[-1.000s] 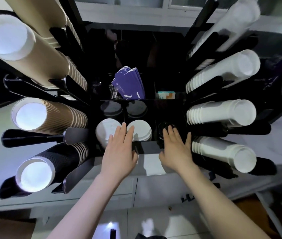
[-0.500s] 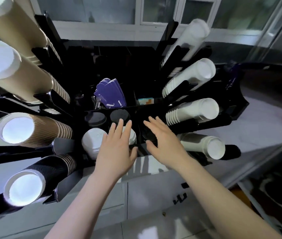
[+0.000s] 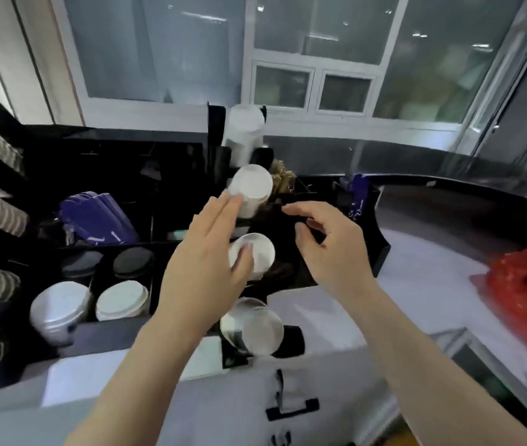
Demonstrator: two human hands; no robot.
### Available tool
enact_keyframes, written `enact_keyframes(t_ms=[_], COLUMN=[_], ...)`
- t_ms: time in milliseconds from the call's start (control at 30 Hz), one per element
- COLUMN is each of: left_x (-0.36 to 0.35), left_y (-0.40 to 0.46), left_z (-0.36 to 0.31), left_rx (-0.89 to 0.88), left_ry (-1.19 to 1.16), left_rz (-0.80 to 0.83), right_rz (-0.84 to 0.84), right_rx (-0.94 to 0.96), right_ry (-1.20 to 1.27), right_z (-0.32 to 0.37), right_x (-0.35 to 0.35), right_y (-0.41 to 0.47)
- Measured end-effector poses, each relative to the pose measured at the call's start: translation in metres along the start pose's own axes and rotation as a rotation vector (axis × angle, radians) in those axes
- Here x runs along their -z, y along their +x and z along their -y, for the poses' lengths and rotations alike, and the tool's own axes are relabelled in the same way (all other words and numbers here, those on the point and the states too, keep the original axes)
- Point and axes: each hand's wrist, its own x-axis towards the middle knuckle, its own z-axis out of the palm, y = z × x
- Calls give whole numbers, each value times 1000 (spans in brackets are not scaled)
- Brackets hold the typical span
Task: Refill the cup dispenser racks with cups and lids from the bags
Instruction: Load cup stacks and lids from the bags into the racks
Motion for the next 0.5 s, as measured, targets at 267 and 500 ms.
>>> enact_keyframes(t_ms=[267, 500], left_x=[-92, -176], left_y=[-4, -3], left_z=[-89, -116], left_rx=[18, 124], left_ry=[19, 100], left_rz=[152, 364], right_rz=[157, 274], right_rx=[-208, -318], right_ry=[-93, -197], right_z=[-103, -175], right_x=[75, 107], right_y=[-23, -36])
